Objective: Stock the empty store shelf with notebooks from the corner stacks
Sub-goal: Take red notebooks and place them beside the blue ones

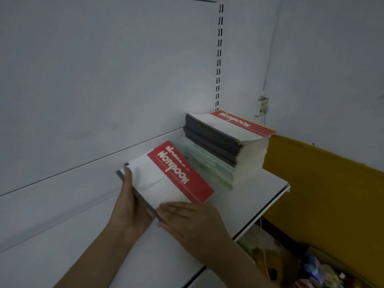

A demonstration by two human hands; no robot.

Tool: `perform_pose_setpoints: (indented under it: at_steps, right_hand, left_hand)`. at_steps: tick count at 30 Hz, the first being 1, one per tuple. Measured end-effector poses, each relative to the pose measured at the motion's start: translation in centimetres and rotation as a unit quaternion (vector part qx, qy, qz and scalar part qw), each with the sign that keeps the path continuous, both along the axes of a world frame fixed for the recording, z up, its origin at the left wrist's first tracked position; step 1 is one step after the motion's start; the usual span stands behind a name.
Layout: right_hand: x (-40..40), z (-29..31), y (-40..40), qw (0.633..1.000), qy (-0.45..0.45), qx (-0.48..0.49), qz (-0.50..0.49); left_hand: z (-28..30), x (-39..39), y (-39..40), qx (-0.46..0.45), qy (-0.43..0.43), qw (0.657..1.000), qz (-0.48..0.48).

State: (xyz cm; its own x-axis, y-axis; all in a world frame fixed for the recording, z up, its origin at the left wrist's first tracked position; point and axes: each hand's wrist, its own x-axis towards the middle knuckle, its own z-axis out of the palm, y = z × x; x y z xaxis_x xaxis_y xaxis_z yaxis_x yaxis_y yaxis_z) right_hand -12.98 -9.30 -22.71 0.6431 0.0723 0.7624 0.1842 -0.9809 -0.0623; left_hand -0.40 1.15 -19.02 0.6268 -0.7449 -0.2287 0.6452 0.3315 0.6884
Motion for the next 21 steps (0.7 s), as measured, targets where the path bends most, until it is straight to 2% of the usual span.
perform_pose_setpoints:
  at_steps: [2,4,6,8,9,11,16,18,21]
  right_hand:
    - [-0.2,1.6,-0.2,0.996,0.078,0.024,0.039]
    - [-0.6,3.8,-1.3,0.996,0.088,0.013,0.024]
    - [-1.2,6.4,-3.0,0.998,-0.01,0.0,-0.055]
    - [-1.8,8.7,-5.5,0.978,-0.114,0.03,-0.174]
    - [-2.1,9.6,-6.8,0.962,-0.131,0.05,-0.235]
    - [-2.2,10.2,-9.2,0.94,-0.108,0.079,-0.313]
    - [-1.6,8.8,-10.6,0.948,-0.128,0.048,-0.287]
    - [-1.6,9.0,-10.3,0.953,-0.11,0.077,-0.271]
    - [-1.7,9.1,-10.5,0.946,-0.07,0.076,-0.306]
  left_hand:
    - [-0.1,0.0,0.0,0.038,-0.018,0.999,0.008]
    - [-0.4,0.2,0.0,0.049,-0.017,0.999,0.011]
    - [-0.5,0.3,0.0,0.059,-0.029,0.998,0.023]
    - [-0.5,0.4,-0.1,0.081,-0.045,0.995,0.026]
    - [-0.6,0.4,-0.1,0.087,-0.049,0.995,0.024]
    - [-0.4,0.3,0.0,0.103,-0.051,0.993,0.019]
    - [-0.3,0.4,0.2,0.117,-0.04,0.992,0.019]
    - [-0.1,0.4,0.3,0.118,-0.035,0.992,0.022]
    - [-0.1,0.2,0.3,0.113,-0.03,0.993,0.019]
